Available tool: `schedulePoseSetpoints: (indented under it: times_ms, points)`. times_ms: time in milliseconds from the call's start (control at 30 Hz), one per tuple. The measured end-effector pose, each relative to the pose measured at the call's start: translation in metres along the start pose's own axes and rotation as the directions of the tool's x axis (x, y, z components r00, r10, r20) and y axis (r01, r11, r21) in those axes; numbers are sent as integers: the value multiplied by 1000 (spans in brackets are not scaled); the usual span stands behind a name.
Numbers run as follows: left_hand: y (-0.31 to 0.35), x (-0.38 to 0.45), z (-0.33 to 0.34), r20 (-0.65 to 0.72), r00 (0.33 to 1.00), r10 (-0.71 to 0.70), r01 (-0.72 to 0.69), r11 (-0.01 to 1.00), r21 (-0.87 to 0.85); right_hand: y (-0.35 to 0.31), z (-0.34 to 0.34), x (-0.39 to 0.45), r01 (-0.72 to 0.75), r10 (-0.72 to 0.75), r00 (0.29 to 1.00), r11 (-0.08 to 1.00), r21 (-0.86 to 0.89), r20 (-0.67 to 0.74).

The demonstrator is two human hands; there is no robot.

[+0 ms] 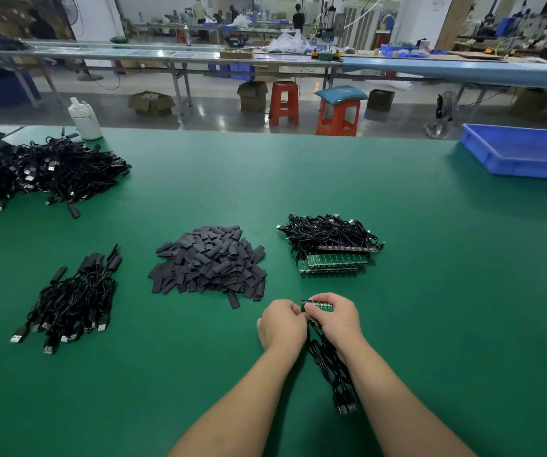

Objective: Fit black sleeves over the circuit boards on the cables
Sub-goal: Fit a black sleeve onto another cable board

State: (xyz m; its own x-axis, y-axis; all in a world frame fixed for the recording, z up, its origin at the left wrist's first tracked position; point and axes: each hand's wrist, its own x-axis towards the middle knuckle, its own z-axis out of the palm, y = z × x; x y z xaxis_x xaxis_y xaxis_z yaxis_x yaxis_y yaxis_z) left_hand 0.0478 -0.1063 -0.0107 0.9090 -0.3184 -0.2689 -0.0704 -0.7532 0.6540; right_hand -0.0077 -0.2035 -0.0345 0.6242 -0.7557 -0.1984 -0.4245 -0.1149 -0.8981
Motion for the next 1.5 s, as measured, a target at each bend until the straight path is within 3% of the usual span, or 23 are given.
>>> schedulePoseSetpoints:
  times_ms: [233, 333, 433, 567, 667, 767, 833, 900, 1000, 1100, 1267, 1300, 1367, 1433, 1500]
  points:
    - [-11, 9, -7, 4, 1000, 21, -21, 992, -124, -1, -5, -1, 12, -11, 999, 1000, -14, 45]
    - [-21, 18, -22, 126, 987, 99, -52, 941, -335, -4, -20, 4, 30, -28, 996, 999, -22, 81]
    - [-37, 25, -46, 241, 960, 141, 14, 837, -547, -4, -46, 14, 27, -22, 996, 998, -56, 91]
    - [-60, 32, -75, 311, 942, 127, 80, 815, -575, 0, -78, 31, 45, -18, 994, 963, -265, 106]
    - [-67, 33, -83, 265, 957, 120, 51, 828, -558, -4, -84, 38, 62, -37, 997, 894, -444, 66]
    - [-66, 32, -82, 209, 969, 135, 6, 827, -562, -14, -72, 32, 153, -244, 968, 741, -653, -50]
    - [-63, 31, -80, 175, 971, 161, -40, 836, -547, -26, -54, 21, 283, -344, 939, 761, -584, 7]
    - [-60, 31, -79, 140, 968, 206, -111, 858, -501, -37, -27, 4, 341, -287, 939, 843, -416, 189]
    - [-56, 29, -78, 175, 950, 258, -102, 787, -609, -45, 18, -22, 183, -125, 908, 977, -110, 401]
    - [-58, 28, -79, 218, 937, 272, -67, 754, -653, -42, 48, -40, 46, -96, 904, 991, 128, 417]
    - [-72, 38, -79, 138, 970, 198, -105, 860, -499, -33, 58, -39, -5, -53, 943, 985, 172, 329]
    - [-75, 41, -79, 65, 978, 200, -159, 905, -395, -31, 58, -36, -17, -36, 947, 987, 160, 320]
    - [-85, 44, -81, -76, 956, 282, -284, 959, -11, -27, 58, -33, -41, -9, 951, 987, 152, 310]
    - [-98, 46, -82, -122, 902, 415, -366, 882, 296, -24, 56, -31, -62, 6, 951, 983, 172, 309]
    - [-109, 49, -81, -103, 849, 518, -439, 800, 409, -21, 54, -29, -73, 5, 946, 978, 196, 324]
